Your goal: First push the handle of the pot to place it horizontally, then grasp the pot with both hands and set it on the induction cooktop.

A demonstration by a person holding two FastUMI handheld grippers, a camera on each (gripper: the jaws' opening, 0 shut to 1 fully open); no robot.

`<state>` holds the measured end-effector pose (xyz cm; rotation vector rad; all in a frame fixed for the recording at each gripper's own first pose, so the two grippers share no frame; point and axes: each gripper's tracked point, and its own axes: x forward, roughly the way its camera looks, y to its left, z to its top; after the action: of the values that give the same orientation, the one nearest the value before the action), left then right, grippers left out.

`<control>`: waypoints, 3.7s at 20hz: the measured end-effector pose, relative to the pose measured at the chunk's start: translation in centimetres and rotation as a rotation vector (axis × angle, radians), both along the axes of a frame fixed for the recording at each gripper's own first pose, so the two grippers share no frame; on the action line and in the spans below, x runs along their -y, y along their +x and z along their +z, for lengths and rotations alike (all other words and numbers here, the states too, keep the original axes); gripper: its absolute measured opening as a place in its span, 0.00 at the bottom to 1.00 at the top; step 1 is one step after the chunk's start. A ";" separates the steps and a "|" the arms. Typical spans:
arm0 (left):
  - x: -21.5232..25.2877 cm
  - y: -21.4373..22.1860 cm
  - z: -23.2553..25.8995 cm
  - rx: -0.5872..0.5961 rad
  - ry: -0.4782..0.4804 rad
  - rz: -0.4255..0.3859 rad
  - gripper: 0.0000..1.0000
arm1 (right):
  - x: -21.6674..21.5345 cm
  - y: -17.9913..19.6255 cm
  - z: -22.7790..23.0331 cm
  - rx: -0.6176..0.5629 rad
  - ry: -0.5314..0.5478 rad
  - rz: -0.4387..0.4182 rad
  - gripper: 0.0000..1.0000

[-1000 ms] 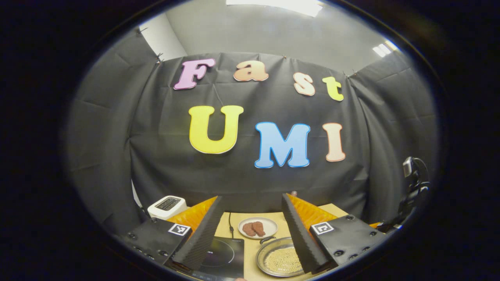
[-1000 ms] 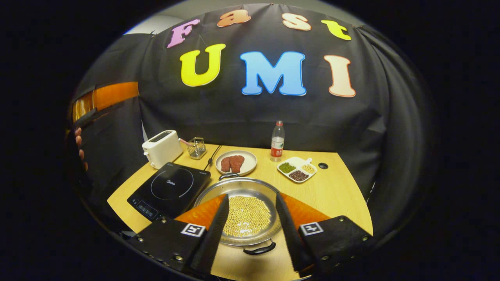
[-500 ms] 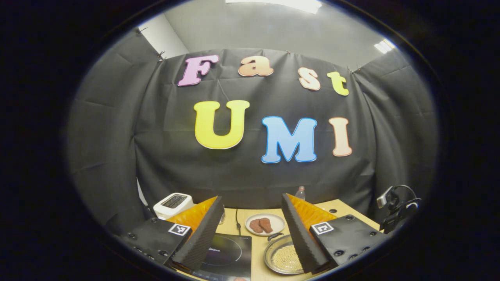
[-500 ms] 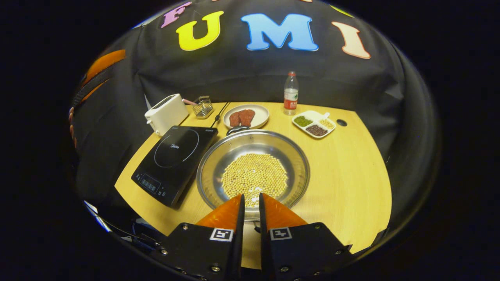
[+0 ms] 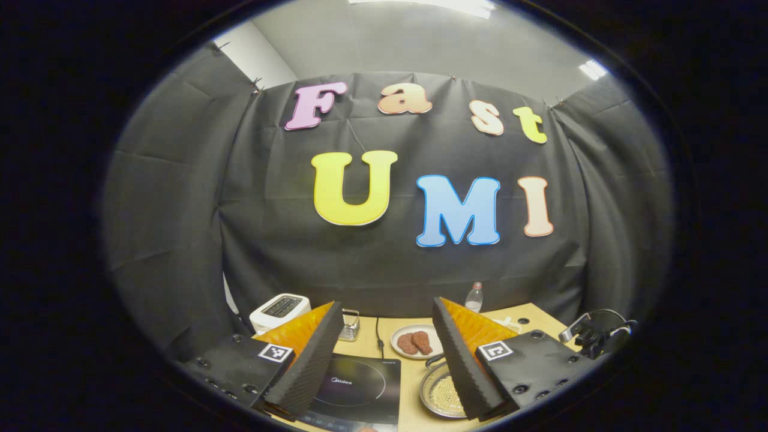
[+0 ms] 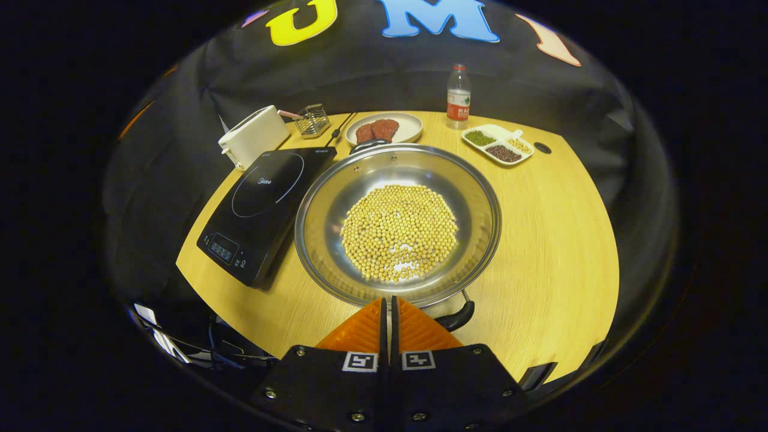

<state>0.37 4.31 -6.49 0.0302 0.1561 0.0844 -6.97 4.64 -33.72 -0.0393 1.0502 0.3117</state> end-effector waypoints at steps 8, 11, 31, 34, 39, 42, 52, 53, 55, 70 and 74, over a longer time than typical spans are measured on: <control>-0.6 -0.5 0.4 0.007 0.004 0.016 0.98 | -0.2 -1.4 -2.7 -0.106 -0.022 0.007 0.01; -0.7 -0.5 0.4 0.007 0.008 0.023 0.98 | -0.3 -1.6 -3.7 -0.130 -0.031 0.006 0.01; 0.9 -0.8 0.8 0.015 0.021 0.002 0.95 | 3.9 -0.9 -4.7 -0.128 -0.076 -0.096 0.00; 1.3 -0.6 0.9 0.013 0.020 -0.004 0.95 | 4.9 -0.7 -4.7 -0.127 -0.079 -0.119 0.01; 1.7 -0.4 0.4 0.001 0.023 -0.012 0.95 | 6.3 0.0 -4.7 -0.124 -0.079 -0.155 0.00; 2.0 -0.3 0.4 -0.002 0.026 -0.017 0.95 | 7.2 0.5 -4.6 -0.120 -0.086 -0.168 0.00; 2.4 0.5 0.5 -0.007 0.027 -0.018 0.95 | 9.6 2.3 -4.6 -0.107 -0.110 -0.205 0.01; 2.6 0.4 0.1 -0.007 0.028 -0.017 0.95 | 9.9 2.5 -4.6 -0.106 -0.111 -0.209 0.01; 2.7 0.7 0.2 -0.010 0.028 -0.019 0.95 | 10.5 3.0 -4.6 -0.102 -0.115 -0.216 0.01; 4.9 2.1 -0.5 -0.027 0.032 -0.029 0.95 | 15.0 6.3 -5.3 -0.100 -0.144 -0.261 0.01; 5.6 2.5 -0.7 -0.034 0.037 -0.027 0.95 | 15.6 7.4 -5.3 -0.095 -0.139 -0.261 0.01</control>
<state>2.90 -1.31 -7.20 0.0705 0.1883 0.0597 0.46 -10.97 -39.00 -0.0118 1.1559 0.0042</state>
